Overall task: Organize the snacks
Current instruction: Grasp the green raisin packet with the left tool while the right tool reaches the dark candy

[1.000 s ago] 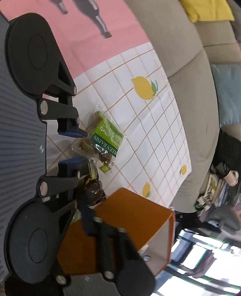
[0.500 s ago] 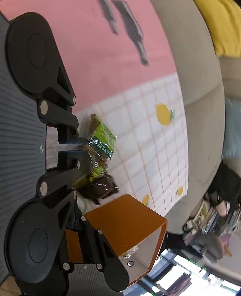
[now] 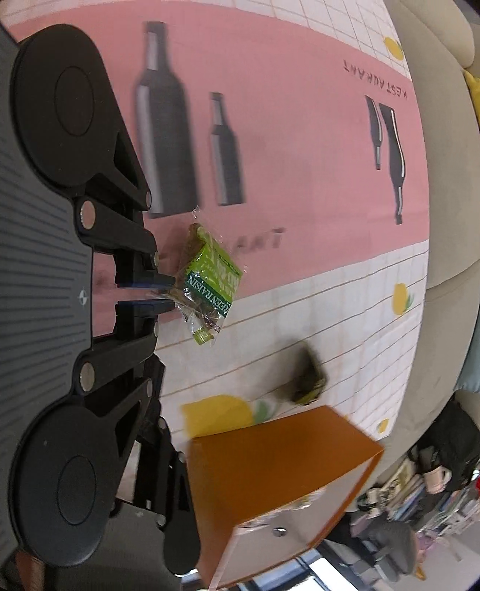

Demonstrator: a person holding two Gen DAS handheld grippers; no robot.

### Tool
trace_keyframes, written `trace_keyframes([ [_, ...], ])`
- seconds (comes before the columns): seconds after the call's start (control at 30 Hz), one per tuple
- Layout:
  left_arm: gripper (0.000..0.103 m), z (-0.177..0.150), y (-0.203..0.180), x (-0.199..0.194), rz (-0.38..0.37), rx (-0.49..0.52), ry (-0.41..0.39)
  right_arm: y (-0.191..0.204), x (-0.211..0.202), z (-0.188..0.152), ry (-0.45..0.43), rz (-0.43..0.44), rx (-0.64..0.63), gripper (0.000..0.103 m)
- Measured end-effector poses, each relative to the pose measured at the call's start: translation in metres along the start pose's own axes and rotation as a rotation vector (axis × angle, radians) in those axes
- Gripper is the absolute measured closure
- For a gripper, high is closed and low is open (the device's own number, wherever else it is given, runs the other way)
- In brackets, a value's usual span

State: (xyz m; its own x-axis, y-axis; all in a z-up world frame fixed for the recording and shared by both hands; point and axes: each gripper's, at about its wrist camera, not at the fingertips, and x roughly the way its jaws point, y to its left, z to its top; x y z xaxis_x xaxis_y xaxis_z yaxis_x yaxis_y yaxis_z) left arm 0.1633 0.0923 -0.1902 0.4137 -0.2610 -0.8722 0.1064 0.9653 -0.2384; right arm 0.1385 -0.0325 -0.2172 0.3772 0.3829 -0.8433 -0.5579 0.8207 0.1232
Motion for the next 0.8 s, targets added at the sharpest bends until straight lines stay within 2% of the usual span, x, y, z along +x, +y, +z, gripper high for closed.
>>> trace_keyframes([
  [0.23, 0.098, -0.024, -0.001, 0.0, -0.037, -0.061, 0.016, -0.006, -0.011, -0.037, -0.001, 0.006, 0.091, 0.103],
  [0.3, 0.096, -0.025, -0.001, 0.0, -0.036, -0.071, 0.016, -0.011, -0.014, -0.04, -0.013, 0.005, 0.121, 0.103],
  [0.37, 0.088, -0.026, 0.0, -0.003, -0.047, -0.092, 0.017, -0.017, -0.018, -0.039, -0.029, 0.01, 0.144, 0.101],
  [0.4, 0.088, -0.026, 0.002, -0.006, -0.055, -0.112, 0.013, -0.019, -0.02, -0.039, -0.04, 0.011, 0.156, 0.1],
  [0.43, 0.08, -0.026, 0.002, -0.009, -0.064, -0.131, 0.008, -0.021, -0.023, -0.038, -0.053, 0.011, 0.167, 0.1],
  [0.47, 0.065, -0.026, 0.004, -0.01, -0.073, -0.153, 0.006, -0.023, -0.024, -0.038, -0.066, 0.006, 0.18, 0.099],
  [0.53, 0.043, -0.023, 0.01, -0.014, -0.085, -0.229, -0.008, -0.027, -0.026, -0.037, -0.09, -0.012, 0.21, 0.099],
  [0.6, 0.04, -0.023, 0.016, -0.015, -0.077, -0.31, -0.017, -0.032, -0.026, -0.035, -0.107, -0.021, 0.254, 0.099],
  [0.67, 0.033, -0.02, 0.022, -0.01, -0.072, -0.403, -0.009, -0.034, -0.022, -0.031, -0.111, -0.013, 0.279, 0.099],
  [0.8, 0.027, -0.013, 0.025, 0.001, -0.054, -0.547, -0.011, -0.028, -0.008, -0.022, -0.109, -0.026, 0.263, 0.097],
])
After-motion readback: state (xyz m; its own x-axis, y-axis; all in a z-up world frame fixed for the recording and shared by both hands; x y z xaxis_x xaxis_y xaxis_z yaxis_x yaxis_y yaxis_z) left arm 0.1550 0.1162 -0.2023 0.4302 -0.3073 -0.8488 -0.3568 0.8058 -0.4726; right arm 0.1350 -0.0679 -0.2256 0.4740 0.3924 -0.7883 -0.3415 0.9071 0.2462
